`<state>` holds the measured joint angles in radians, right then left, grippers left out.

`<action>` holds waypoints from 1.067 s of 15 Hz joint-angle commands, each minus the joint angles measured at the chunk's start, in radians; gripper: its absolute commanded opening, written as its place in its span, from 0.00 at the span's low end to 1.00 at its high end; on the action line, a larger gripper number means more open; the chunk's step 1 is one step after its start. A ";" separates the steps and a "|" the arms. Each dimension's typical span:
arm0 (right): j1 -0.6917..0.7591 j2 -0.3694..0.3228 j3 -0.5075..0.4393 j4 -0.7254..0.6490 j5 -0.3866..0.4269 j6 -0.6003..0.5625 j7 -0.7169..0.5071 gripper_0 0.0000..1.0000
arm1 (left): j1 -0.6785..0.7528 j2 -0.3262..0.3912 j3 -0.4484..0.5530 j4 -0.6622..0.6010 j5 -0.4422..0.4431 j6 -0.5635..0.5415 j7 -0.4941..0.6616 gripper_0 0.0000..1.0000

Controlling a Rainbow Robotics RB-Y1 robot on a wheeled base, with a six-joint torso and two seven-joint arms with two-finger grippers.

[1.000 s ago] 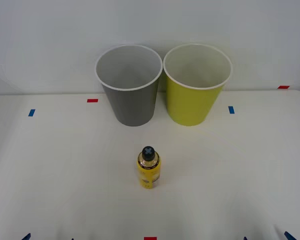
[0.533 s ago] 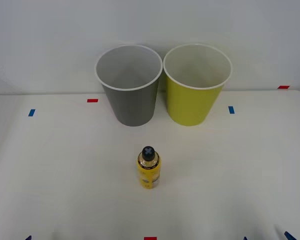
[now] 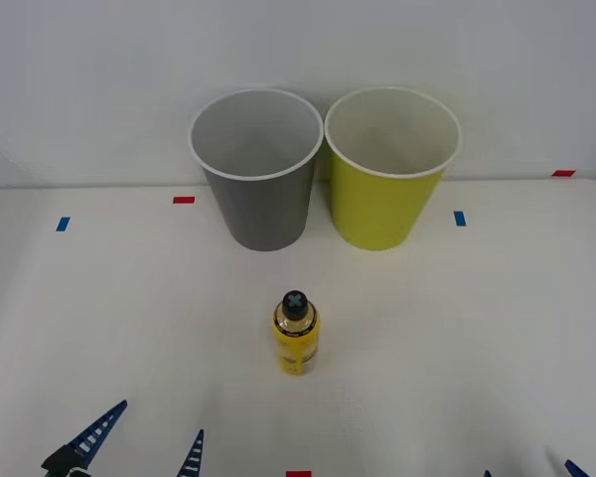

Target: Put cans in the gray bin and PET bottles in the light green bin.

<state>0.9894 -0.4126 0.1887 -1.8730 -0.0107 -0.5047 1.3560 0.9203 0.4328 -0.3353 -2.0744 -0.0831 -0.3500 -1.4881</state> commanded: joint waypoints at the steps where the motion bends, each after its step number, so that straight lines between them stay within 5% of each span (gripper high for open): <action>1: 0.000 0.000 0.000 0.000 0.000 0.000 0.000 1.00 | -0.092 0.072 -0.053 0.002 0.023 0.037 -0.007 1.00; 7: 0.000 0.000 0.000 0.000 0.000 0.000 0.000 1.00 | -0.230 0.158 -0.120 0.004 0.069 0.083 -0.003 1.00; 16: 0.000 0.000 0.000 0.000 0.000 0.000 0.000 1.00 | -0.494 0.161 -0.255 0.105 0.141 0.100 0.008 1.00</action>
<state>0.9894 -0.4126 0.1887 -1.8730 -0.0107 -0.5047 1.3560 0.4506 0.6009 -0.5710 -1.9827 0.0474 -0.2504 -1.4838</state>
